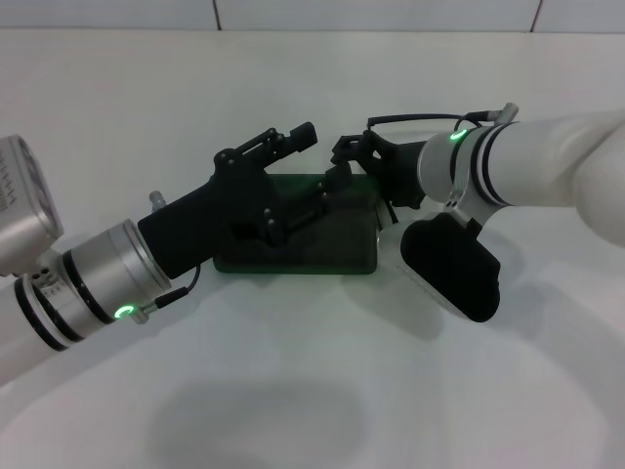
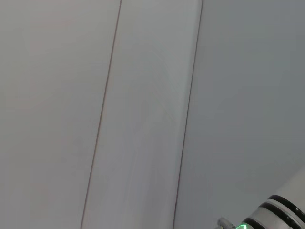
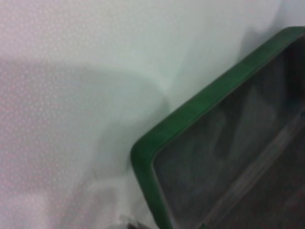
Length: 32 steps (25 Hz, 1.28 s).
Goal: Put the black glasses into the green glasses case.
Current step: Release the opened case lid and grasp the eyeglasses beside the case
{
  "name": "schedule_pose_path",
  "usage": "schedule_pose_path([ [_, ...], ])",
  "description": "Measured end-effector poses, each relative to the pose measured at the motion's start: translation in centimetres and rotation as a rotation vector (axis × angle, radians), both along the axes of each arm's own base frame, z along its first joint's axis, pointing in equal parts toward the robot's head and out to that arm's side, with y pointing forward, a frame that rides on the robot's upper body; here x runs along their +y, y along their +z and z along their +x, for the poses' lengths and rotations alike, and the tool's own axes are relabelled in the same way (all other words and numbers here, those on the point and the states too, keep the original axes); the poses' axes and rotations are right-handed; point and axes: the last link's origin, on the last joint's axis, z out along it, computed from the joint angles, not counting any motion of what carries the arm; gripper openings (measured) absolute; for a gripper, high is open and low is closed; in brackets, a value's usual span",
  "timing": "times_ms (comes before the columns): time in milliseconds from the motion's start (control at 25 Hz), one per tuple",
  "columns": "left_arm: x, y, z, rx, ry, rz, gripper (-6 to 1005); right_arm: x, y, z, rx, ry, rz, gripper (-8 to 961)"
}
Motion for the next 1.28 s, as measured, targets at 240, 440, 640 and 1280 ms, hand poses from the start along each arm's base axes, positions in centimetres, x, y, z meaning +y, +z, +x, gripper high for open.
schedule_pose_path([
  [240, 0.0, 0.0, 0.0, 0.002, -0.002, 0.002, 650, 0.0, -0.2, -0.1, -0.015, 0.015, -0.004, 648],
  [440, 0.0, 0.0, 0.0, 0.003, -0.004, 0.004, 650, 0.1, -0.2, 0.3, -0.028, 0.008, -0.005, 631],
  [640, 0.0, 0.0, 0.0, 0.003, -0.005, 0.005, 650, 0.2, -0.2, 0.8, -0.034, -0.006, -0.002, 613],
  [1280, 0.1, 0.1, 0.1, 0.000, -0.005, 0.004, 649, 0.0, 0.2, 2.0, -0.025, -0.050, 0.009, 274],
])
